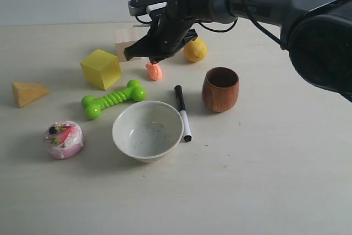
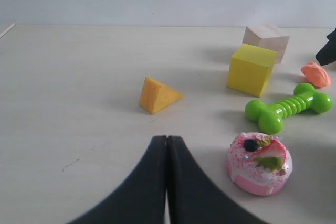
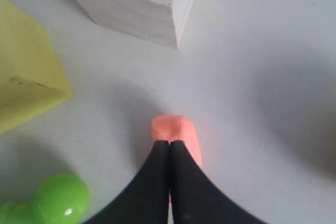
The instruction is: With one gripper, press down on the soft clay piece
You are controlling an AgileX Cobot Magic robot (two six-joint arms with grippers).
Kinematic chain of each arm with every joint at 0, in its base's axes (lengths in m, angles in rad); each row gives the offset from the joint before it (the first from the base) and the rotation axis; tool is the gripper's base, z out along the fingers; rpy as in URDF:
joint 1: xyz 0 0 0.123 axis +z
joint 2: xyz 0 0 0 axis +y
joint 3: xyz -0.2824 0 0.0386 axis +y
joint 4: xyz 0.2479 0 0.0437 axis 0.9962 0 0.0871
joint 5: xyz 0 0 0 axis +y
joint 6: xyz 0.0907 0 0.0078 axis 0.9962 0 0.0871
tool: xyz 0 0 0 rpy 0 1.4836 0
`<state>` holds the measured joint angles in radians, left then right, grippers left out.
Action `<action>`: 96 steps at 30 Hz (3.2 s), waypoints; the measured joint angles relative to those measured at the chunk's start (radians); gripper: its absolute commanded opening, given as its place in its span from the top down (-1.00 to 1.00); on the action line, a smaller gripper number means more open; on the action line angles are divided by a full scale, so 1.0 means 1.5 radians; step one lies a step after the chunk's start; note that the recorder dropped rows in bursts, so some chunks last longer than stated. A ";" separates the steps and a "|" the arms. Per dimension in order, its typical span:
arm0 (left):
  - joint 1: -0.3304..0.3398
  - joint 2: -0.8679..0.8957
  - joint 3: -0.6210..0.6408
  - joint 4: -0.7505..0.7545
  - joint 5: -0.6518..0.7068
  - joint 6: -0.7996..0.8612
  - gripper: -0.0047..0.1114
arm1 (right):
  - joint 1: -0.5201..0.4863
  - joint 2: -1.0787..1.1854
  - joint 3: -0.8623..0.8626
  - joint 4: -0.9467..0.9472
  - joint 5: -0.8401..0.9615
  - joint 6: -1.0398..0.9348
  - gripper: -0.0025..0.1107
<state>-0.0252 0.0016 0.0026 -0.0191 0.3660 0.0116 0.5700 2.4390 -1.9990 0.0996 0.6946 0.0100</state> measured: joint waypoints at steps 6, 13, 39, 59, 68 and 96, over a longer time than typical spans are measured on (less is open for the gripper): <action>0.000 0.000 0.000 0.000 0.000 0.000 0.92 | 0.002 0.000 0.000 -0.001 0.003 0.000 0.96; 0.000 0.000 0.000 0.000 0.000 0.000 0.92 | 0.002 0.013 0.000 -0.013 0.005 -0.002 0.96; 0.000 0.000 0.000 0.000 0.000 0.000 0.92 | 0.002 0.049 -0.017 0.008 -0.010 -0.002 0.96; 0.000 0.000 0.000 0.000 0.000 0.000 0.92 | 0.002 0.069 -0.024 0.002 -0.011 -0.002 0.96; 0.000 0.000 0.000 0.000 0.000 0.000 0.92 | 0.002 0.071 -0.024 0.002 -0.015 -0.002 0.96; 0.000 0.000 0.000 0.000 0.000 0.000 0.92 | 0.002 0.081 -0.031 0.002 -0.017 -0.002 0.96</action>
<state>-0.0252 0.0016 0.0026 -0.0191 0.3660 0.0116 0.5737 2.5605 -2.0456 0.1030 0.6685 0.0077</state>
